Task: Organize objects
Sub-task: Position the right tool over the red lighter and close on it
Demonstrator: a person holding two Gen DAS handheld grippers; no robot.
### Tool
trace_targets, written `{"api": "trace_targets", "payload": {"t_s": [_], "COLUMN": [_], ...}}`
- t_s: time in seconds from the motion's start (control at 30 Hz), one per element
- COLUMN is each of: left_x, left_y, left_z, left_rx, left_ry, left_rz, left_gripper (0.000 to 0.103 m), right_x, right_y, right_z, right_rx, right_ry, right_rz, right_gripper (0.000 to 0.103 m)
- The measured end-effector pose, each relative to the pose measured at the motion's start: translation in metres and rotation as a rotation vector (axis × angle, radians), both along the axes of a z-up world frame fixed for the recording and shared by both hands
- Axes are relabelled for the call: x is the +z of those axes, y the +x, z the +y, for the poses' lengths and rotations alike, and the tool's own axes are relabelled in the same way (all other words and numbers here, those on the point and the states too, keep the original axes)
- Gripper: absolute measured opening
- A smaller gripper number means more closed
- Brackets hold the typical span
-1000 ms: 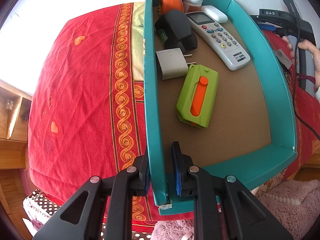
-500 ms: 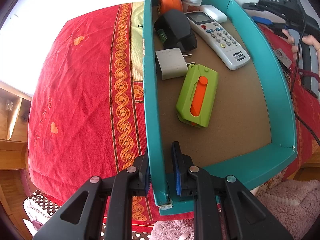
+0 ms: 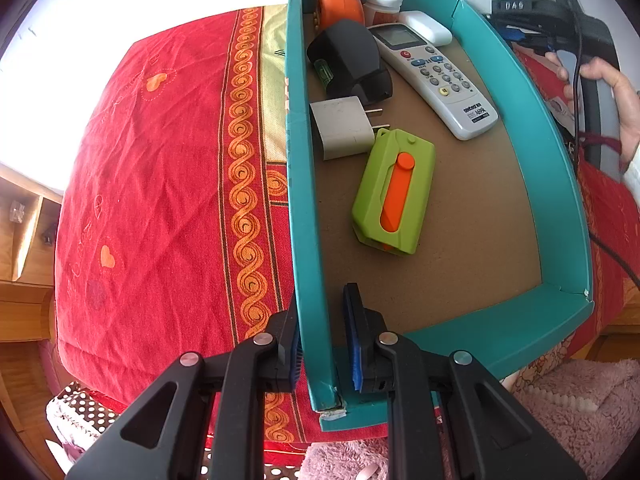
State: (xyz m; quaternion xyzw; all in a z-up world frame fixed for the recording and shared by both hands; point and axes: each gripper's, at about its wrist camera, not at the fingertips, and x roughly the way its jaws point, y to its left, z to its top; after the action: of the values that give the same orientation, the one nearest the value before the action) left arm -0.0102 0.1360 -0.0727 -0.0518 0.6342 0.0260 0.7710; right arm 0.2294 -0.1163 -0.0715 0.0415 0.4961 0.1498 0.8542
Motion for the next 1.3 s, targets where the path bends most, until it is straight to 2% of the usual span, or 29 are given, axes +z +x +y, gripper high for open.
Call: {"api": "trace_targets", "payload": {"t_s": [0.2,0.27,0.33,0.4,0.5,0.57,0.8,0.93,0.97,1.07,1.13,1.23,1.3], "left_x": [0.000,0.000,0.001,0.001,0.001,0.002,0.003,0.003,0.004,0.004,0.004,0.004,0.004], "left_y": [-0.001,-0.001,-0.002,-0.003,-0.005,-0.007,-0.010,-0.009,-0.009,-0.007,-0.007,-0.007,-0.006], "left_z": [0.001,0.001,0.001,0.001,0.003,0.004,0.006,0.005,0.005,0.003,0.003,0.003,0.003], "left_rx": [0.002,0.003,0.003,0.002,0.002,0.000,-0.013,-0.024,-0.028,-0.034,-0.034,-0.031,-0.021], "left_ry": [-0.001,-0.001,-0.002,-0.003,-0.009,-0.014,-0.025,-0.023,-0.023,-0.022,-0.023,-0.021,-0.020], "left_rz": [-0.004,-0.005,-0.007,-0.011,-0.016,-0.019,-0.022,-0.020,-0.019,-0.018,-0.018,-0.017,-0.014], "left_gripper": [0.016,0.015,0.015,0.016,0.016,0.016,0.016,0.017,0.017,0.017,0.017,0.017,0.018], "right_x": [0.000,0.001,-0.003,-0.008,-0.012,-0.020,-0.026,-0.026,-0.015,-0.004,-0.001,0.002,0.003], "right_y": [-0.005,-0.007,-0.004,-0.002,0.000,0.002,0.008,0.012,0.015,0.023,0.022,0.020,0.018], "right_z": [-0.018,-0.029,-0.027,-0.026,-0.020,0.003,0.027,0.010,0.002,-0.007,-0.005,-0.002,-0.004], "right_rx": [-0.078,-0.115,-0.152,-0.165,-0.141,-0.125,-0.137,-0.149,-0.148,-0.143,-0.138,-0.146,-0.162], "right_ry": [-0.088,-0.067,-0.055,-0.070,-0.117,-0.157,-0.171,-0.168,-0.170,-0.166,-0.162,-0.220,-0.247], "right_rz": [-0.004,0.007,0.032,0.044,0.045,0.032,0.025,0.035,0.039,0.044,0.045,0.031,0.042], "right_gripper": [0.033,0.047,0.080,0.089,0.089,0.091,0.091,0.091,0.091,0.082,0.069,0.066,0.054]}}
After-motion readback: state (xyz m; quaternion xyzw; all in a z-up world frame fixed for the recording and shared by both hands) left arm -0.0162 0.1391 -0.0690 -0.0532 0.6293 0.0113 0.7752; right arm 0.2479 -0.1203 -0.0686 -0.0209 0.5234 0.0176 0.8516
